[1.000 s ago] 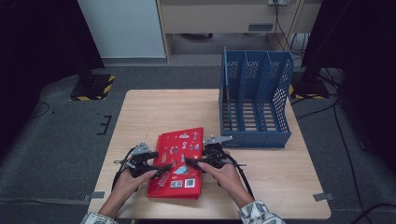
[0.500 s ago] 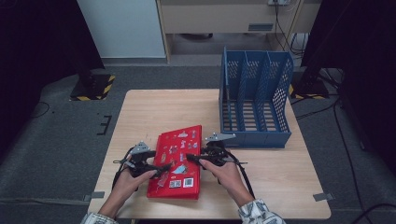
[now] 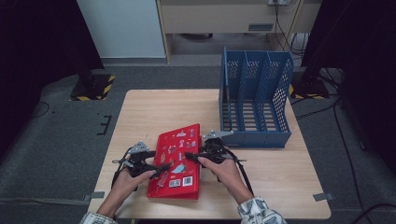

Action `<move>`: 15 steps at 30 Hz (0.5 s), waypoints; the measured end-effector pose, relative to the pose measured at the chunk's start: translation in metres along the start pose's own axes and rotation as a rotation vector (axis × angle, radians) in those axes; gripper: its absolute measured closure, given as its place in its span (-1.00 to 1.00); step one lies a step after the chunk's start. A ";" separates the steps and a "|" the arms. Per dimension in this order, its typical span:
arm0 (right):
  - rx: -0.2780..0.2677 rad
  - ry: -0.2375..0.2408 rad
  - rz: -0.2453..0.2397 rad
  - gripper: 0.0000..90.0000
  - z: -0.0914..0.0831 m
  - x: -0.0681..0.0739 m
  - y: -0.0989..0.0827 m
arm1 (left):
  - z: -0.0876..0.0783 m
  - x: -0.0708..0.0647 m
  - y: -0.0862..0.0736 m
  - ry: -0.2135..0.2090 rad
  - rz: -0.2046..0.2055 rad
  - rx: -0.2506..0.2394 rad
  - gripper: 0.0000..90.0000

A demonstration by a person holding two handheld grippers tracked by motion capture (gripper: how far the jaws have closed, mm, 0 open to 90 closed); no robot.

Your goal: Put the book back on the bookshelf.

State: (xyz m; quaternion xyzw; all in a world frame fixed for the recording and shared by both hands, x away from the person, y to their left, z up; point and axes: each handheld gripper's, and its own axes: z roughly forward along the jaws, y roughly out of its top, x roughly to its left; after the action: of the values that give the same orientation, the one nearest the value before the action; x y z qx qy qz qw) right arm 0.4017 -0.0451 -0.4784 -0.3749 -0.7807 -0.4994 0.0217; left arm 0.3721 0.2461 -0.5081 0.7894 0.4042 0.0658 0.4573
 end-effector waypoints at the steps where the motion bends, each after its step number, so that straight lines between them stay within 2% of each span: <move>1: 0.017 -0.007 -0.013 -0.07 0.001 0.001 0.001 | 0.001 0.000 0.000 -0.001 -0.001 0.002 -0.97; 5: 0.049 -0.013 -0.017 -0.20 0.005 0.001 0.001 | 0.002 0.000 -0.001 -0.008 -0.005 0.011 -1.00; 11: 0.053 0.018 0.016 -0.22 0.006 -0.002 0.002 | 0.003 0.001 -0.002 -0.015 -0.011 0.008 -1.00; 15: 0.069 0.029 0.014 -0.27 0.010 0.001 0.003 | 0.002 0.002 -0.002 -0.024 -0.018 0.006 -1.00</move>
State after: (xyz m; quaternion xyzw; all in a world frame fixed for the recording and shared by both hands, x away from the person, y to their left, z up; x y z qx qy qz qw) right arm 0.4064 -0.0359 -0.4806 -0.3723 -0.7943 -0.4775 0.0496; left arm 0.3736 0.2464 -0.5114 0.7879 0.4061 0.0510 0.4601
